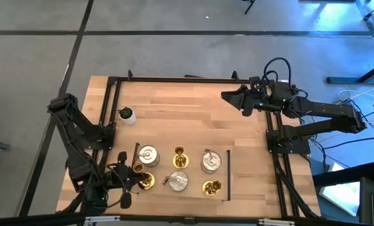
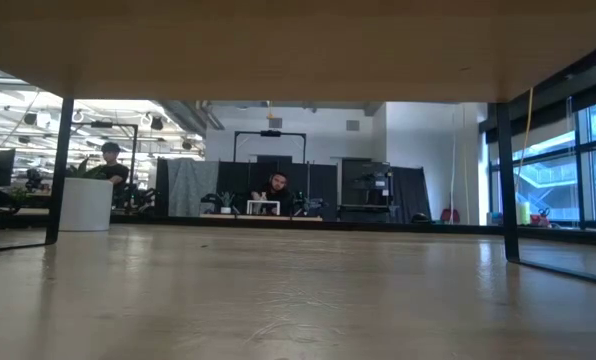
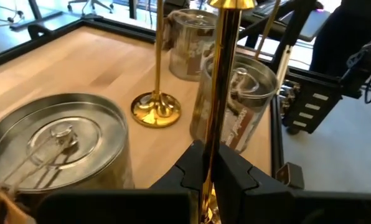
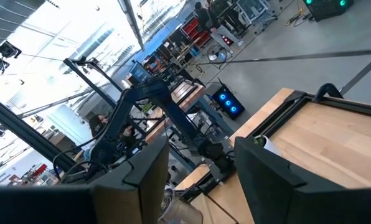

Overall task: Pick & Place candle stick holders
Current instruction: Put the gold candle holder on the shelf

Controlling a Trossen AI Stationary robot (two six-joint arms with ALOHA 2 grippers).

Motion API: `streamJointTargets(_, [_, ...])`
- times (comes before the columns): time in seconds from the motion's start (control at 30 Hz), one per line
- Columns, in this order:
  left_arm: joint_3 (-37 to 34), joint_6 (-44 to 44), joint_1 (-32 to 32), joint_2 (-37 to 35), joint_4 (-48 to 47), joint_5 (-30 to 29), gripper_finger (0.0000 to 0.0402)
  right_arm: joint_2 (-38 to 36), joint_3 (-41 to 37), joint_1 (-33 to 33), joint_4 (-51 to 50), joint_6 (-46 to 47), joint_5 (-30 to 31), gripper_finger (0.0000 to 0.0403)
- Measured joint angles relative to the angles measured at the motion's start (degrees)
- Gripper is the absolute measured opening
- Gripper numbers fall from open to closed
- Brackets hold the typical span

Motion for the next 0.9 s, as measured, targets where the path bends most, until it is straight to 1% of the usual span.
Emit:
streamJointTargets(0.23, [0.00, -1.87, 0.24, 0.12, -3.18, 1.31, 0.0012, 0.00, 0.00, -0.01, 0.02, 0.00, 0.28, 0.0186])
streamJointTargets(0.4, [0.00, -2.53, 0.50, 0.31, -3.03, -0.19, 0.0012, 0.00, 0.00, -0.01, 0.02, 0.00, 0.83, 0.0186])
streamJointTargets(0.9, [0.00, -4.44, 0.44, 3.65, -0.31, 0.80, 0.0012, 0.00, 0.00, -0.01, 0.00, 0.16, 0.94, 0.0186])
